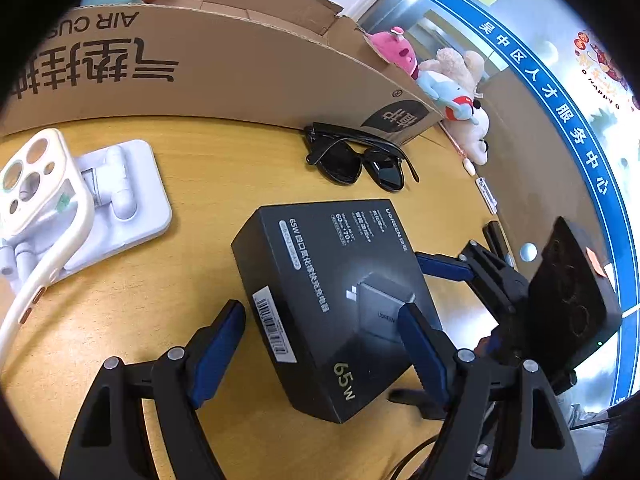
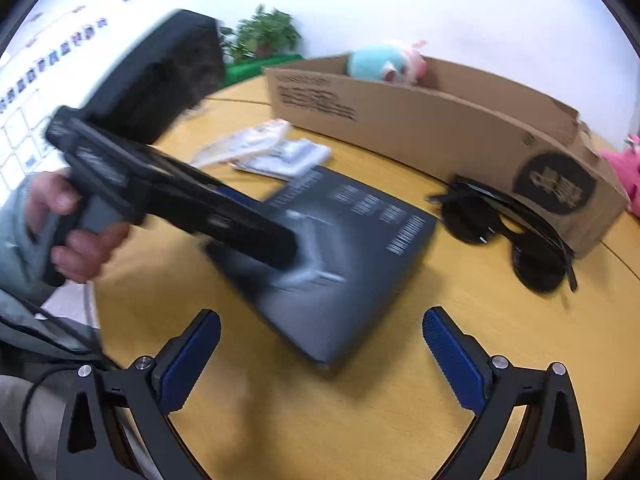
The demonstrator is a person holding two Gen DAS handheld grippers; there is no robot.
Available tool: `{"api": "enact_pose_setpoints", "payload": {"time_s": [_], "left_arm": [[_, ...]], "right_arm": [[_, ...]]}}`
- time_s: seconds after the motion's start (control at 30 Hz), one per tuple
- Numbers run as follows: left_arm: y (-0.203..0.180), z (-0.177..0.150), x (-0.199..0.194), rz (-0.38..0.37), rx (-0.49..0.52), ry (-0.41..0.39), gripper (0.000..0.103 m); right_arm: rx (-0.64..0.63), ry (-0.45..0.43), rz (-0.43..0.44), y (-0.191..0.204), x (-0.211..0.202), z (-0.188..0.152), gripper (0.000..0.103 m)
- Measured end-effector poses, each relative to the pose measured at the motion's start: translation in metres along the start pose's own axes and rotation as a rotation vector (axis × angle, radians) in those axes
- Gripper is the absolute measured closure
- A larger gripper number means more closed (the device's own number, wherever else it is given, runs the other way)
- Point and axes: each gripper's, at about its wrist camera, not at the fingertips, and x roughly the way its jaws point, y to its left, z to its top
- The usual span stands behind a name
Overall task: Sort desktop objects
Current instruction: 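Lift the charger box and carry it over the cardboard box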
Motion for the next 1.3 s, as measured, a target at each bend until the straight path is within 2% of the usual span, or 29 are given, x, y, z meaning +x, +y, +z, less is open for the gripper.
{"api": "enact_pose_setpoints", "payload": {"time_s": [0.03,0.1,0.2,0.37,0.53,0.67,0.8,1.03,1.17,1.3], "left_arm": [[-0.003,0.0,0.002,0.001,0.008,-0.001,0.026],[-0.01,0.0,0.005,0.037,0.039,-0.006,0.025],[-0.011,0.003,-0.002,0.072,0.034,-0.011,0.026],[-0.034,0.017,-0.032,0.107,0.102,-0.119,0.026],[-0.056,0.062,-0.077,0.109,0.169,-0.25,0.026],[-0.077,0.111,-0.114,0.128,0.251,-0.362,0.026],[-0.093,0.161,-0.143,0.136,0.318,-0.453,0.026],[-0.096,0.238,-0.167,0.142,0.353,-0.522,0.026],[-0.086,0.267,-0.169,0.158,0.346,-0.536,0.026],[-0.068,0.299,-0.157,0.165,0.312,-0.517,0.026]], "right_arm": [[0.007,0.003,-0.008,-0.002,0.003,0.001,0.001],[0.004,-0.009,0.013,0.0,0.006,0.005,0.012],[-0.026,-0.015,-0.013,0.01,0.01,0.01,0.012],[-0.034,-0.084,-0.052,0.015,-0.006,0.027,0.014],[-0.107,-0.192,-0.117,0.011,-0.041,0.075,0.014],[-0.181,-0.275,-0.194,0.004,-0.069,0.129,0.014],[-0.214,-0.364,-0.226,-0.013,-0.094,0.18,0.014],[-0.226,-0.453,-0.237,-0.054,-0.107,0.259,0.013],[-0.226,-0.46,-0.218,-0.076,-0.098,0.291,0.014],[-0.204,-0.442,-0.184,-0.101,-0.076,0.314,0.013]]}}
